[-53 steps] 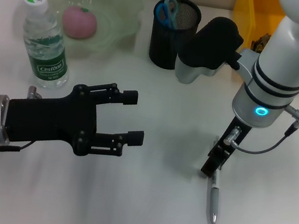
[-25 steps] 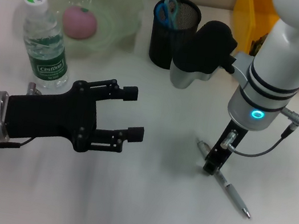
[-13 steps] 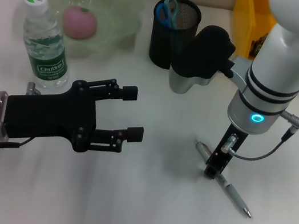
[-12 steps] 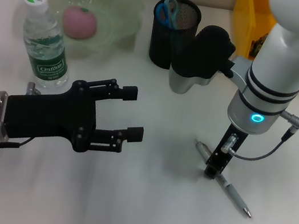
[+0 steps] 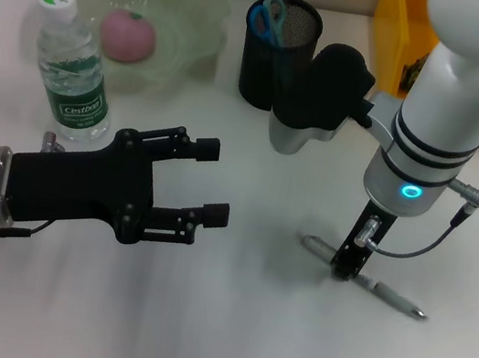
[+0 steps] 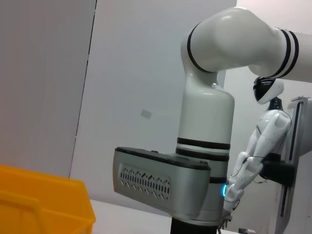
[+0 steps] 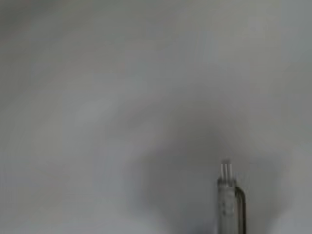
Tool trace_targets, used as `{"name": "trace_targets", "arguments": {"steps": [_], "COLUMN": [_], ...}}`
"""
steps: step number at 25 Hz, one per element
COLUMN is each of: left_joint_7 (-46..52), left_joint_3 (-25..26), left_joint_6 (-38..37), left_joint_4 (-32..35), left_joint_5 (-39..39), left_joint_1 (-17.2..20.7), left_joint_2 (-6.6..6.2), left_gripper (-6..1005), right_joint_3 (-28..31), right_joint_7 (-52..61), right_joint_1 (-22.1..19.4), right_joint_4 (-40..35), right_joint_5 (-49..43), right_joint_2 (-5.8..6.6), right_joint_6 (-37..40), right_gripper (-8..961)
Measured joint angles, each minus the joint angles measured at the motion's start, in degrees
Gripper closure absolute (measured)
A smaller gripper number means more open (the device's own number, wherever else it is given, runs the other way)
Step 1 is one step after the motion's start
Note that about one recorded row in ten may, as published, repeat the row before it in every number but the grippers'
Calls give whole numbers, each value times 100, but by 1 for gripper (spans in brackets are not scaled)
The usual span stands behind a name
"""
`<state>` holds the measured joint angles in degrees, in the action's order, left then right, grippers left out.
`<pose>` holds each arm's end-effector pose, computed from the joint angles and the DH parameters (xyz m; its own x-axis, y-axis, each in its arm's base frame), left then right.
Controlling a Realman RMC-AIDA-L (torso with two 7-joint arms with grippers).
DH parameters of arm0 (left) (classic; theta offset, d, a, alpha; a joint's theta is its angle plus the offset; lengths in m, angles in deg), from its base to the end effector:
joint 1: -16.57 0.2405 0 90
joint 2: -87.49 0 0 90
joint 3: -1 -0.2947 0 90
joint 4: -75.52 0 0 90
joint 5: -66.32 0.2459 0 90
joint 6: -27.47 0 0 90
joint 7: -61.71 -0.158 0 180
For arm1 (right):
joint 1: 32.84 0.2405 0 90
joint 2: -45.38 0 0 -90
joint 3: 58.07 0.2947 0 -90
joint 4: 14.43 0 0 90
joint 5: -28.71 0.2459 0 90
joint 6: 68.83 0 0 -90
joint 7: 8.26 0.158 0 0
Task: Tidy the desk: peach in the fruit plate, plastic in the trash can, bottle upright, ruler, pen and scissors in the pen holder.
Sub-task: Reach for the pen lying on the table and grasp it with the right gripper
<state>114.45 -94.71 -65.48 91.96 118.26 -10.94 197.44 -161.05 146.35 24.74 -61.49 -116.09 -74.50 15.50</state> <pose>-0.3025 0.3238 -0.0597 0.6969 0.1565 0.6999 0.2582 -0.9652 -0.0412 0.1654 0.4114 -0.1387 0.6187 -0.4932 0.6116 -0.3710 -0.8695 -0.3259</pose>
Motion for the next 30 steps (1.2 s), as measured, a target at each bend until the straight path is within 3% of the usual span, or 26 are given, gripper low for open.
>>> {"name": "trace_targets", "arguments": {"steps": [2,8,22,25,30], "left_joint_7": [0,0,0,0,-6], "left_joint_3": [0,7,9,9,25], "left_joint_6": [-1,-4,-3,-3,-10], "left_joint_4": [0,0,53,53,53], "left_joint_5": [0,0,0,0,-1], "left_joint_1": [0,1,9,13,21], "left_joint_2": [0,0,0,0,-7], "left_gripper": [197,197,197,197,197], "right_joint_3": [-23,-31,67,403,1443], "right_joint_7": [6,15,-17,-98,-535], "right_joint_1": [-1,10,-115,-257,-487], "right_joint_4": [-2,6,-297,-621,-930], "right_joint_5": [-4,-7,7,-7,0], "right_joint_2": [0,0,21,43,52], "right_joint_6": [-7,1,40,124,234], "right_gripper": [597,787,795,797,801]}}
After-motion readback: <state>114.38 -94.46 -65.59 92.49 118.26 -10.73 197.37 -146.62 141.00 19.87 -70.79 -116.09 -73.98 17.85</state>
